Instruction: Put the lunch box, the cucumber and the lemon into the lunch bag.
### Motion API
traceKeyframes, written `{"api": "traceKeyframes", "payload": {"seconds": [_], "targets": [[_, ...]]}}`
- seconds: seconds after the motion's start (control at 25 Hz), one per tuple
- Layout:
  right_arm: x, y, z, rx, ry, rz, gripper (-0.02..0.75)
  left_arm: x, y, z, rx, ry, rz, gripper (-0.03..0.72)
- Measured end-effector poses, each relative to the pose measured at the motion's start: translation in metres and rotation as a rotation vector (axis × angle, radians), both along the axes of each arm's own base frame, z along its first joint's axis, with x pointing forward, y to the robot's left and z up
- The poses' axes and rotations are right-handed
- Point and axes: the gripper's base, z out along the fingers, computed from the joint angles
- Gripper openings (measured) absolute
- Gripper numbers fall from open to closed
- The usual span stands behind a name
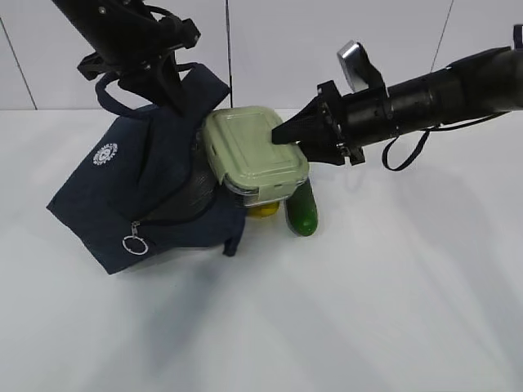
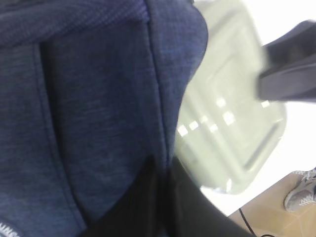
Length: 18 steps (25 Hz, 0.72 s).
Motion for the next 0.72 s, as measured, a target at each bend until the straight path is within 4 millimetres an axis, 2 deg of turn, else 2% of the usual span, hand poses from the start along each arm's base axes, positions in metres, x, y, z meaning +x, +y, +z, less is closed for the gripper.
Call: {"api": "traceKeyframes", "payload": {"seconds": [0.2, 0.44, 0.72], "targets": [[-0.004, 0.025, -0.005, 0.036, -0.022, 0.044, 0.368, 0.000, -0.001, 0.000, -0.008, 0.004, 0.000, -0.006], [-0.001, 0.029, -0.004, 0.092, -0.041, 0.013, 0.368, -0.001, -0.002, 0.001, -0.020, 0.007, 0.000, -0.006], [0.004, 0.043, -0.019, 0.176, -0.023, -0.033, 0.368, -0.001, -0.003, 0.001, -0.033, 0.012, 0.000, -0.006]]}}
